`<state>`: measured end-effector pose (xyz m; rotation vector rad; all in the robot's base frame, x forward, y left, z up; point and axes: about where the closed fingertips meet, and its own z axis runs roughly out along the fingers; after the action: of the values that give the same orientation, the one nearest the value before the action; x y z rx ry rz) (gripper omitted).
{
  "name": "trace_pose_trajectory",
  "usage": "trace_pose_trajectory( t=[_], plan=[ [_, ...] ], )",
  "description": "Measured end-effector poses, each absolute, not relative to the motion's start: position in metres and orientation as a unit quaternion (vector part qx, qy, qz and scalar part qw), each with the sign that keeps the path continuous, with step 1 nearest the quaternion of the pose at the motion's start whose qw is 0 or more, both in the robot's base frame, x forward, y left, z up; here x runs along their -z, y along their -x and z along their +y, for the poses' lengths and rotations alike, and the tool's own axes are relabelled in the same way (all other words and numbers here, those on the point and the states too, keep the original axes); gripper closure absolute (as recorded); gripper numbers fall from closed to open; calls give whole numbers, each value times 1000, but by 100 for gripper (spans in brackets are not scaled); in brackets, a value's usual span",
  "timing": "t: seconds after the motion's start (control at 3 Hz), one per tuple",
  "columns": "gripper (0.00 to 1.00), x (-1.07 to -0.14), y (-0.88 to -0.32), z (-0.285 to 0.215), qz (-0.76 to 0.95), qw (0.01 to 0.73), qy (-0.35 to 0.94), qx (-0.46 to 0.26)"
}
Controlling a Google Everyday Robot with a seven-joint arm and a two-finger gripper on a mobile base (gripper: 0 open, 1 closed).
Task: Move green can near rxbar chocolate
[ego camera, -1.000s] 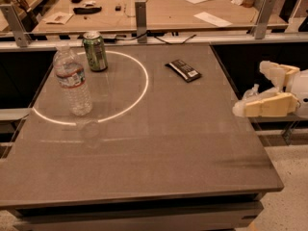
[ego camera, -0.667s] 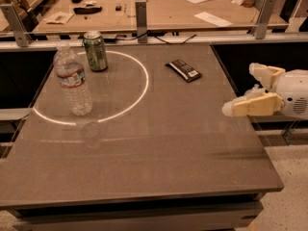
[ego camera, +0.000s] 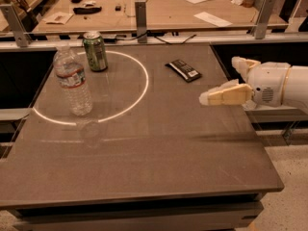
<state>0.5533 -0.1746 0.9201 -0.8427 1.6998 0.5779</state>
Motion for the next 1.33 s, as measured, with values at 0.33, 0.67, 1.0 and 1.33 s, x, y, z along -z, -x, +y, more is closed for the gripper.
trace_pose_trajectory(
  t=[0.33, 0.67, 1.0, 1.33],
  plan=[
    [0, -920, -579, -148, 711, 554, 363, -238],
    [0, -915, -601, -124, 718, 558, 344, -232],
    [0, -912, -620, -104, 717, 568, 334, -227],
    [0, -915, -633, -76, 699, 580, 348, -234]
  ],
)
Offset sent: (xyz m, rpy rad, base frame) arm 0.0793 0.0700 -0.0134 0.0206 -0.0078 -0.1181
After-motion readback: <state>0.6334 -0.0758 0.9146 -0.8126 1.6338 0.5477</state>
